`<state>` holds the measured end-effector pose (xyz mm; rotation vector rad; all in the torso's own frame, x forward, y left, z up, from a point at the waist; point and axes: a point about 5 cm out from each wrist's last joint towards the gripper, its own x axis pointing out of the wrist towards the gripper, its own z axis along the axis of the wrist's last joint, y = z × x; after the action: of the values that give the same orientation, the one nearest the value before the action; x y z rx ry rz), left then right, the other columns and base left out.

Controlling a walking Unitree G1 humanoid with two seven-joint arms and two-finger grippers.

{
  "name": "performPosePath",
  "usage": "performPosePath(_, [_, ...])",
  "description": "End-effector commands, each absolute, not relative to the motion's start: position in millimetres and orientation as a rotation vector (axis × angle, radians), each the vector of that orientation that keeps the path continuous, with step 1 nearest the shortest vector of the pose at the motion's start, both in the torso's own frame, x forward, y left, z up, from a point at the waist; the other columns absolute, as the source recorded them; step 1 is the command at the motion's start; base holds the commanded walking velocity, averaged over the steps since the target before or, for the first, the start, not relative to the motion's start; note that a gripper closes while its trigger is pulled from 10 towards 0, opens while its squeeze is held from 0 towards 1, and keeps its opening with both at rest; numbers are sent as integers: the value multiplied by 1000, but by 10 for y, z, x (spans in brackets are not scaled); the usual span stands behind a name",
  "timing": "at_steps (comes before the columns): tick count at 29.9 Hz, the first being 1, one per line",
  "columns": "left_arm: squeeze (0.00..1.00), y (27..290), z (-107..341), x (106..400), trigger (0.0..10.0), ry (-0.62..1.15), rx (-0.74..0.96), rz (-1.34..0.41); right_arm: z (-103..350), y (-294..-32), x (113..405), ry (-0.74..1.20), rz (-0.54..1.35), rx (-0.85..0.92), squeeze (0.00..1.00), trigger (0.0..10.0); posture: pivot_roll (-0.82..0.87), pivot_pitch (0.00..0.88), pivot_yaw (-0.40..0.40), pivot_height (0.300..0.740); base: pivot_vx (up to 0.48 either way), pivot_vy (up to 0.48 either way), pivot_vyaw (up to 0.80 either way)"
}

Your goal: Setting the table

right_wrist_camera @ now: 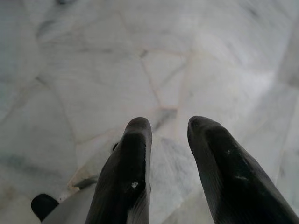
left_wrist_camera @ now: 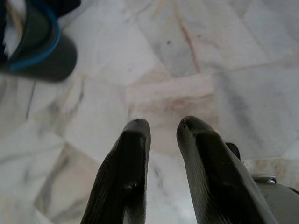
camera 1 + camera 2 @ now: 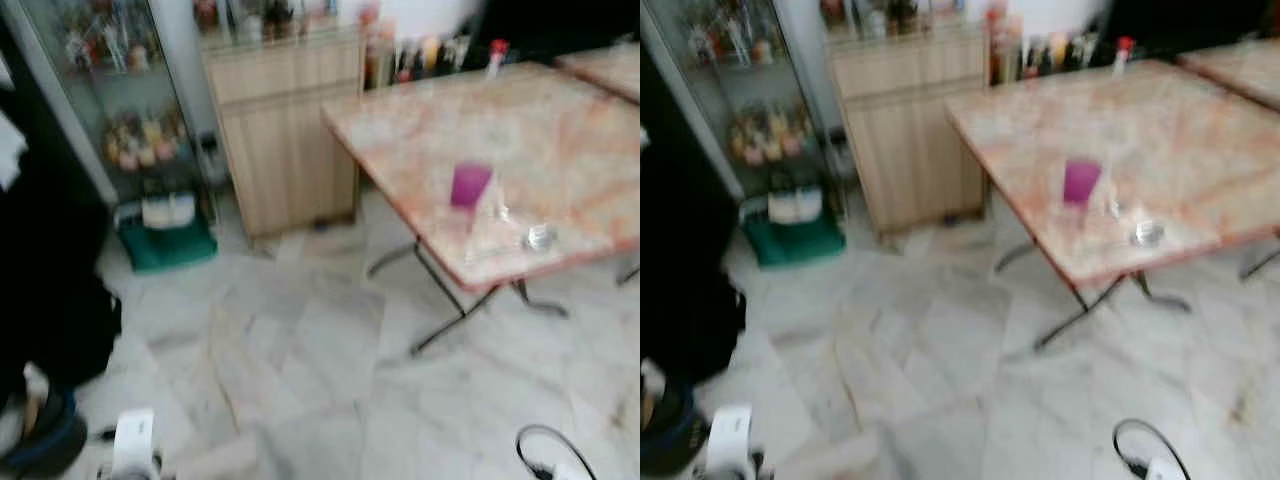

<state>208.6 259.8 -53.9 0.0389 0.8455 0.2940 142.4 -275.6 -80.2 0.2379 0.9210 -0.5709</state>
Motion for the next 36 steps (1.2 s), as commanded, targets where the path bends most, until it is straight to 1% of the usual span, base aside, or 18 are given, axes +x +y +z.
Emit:
performPosePath(1, [0, 2572, -534, 2112, 10000, 847, 48, 284, -816, -2786, 1357, 936, -586, 239, 0, 10000, -8, 61, 41, 740, 0, 0, -788])
performPosePath(36, [0, 2577, -523, 2122, 10000, 829, 42, 292, -819, -2778, 1361, 942, -583, 237, 0, 10000, -4, 57, 45, 740, 0, 0, -781])
